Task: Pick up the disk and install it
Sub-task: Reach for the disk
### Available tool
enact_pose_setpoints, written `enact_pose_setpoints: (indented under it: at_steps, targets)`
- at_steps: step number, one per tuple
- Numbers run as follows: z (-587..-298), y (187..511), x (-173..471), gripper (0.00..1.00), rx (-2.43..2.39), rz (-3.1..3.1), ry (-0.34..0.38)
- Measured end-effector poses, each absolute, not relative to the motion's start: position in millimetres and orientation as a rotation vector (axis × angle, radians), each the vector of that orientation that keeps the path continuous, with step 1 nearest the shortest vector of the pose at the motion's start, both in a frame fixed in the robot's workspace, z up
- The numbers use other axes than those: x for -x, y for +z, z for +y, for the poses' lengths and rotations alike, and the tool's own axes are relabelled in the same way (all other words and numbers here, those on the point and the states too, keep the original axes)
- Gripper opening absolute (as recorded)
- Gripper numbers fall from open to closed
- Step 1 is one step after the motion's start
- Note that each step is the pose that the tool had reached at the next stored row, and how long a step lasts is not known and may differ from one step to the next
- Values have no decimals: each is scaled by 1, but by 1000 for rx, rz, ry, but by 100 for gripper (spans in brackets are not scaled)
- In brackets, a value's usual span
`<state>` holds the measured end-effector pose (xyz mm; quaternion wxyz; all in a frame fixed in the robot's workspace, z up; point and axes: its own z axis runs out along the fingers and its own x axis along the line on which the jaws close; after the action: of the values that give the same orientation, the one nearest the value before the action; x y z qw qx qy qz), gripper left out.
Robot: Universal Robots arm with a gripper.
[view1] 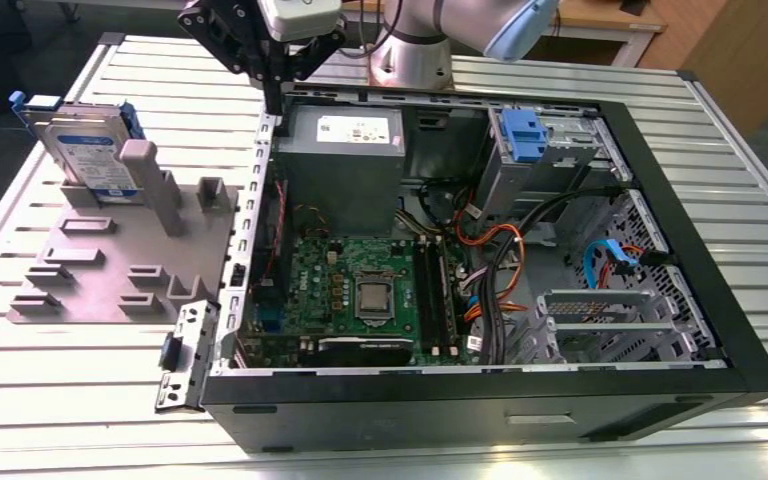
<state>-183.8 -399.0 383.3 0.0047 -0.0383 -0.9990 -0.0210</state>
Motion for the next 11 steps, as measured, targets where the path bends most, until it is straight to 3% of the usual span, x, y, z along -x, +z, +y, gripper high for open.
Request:
enact_pose_setpoints:
  at_steps: [11]
  targets:
    - [-398, 383, 192, 11, 120, -3129, -66]
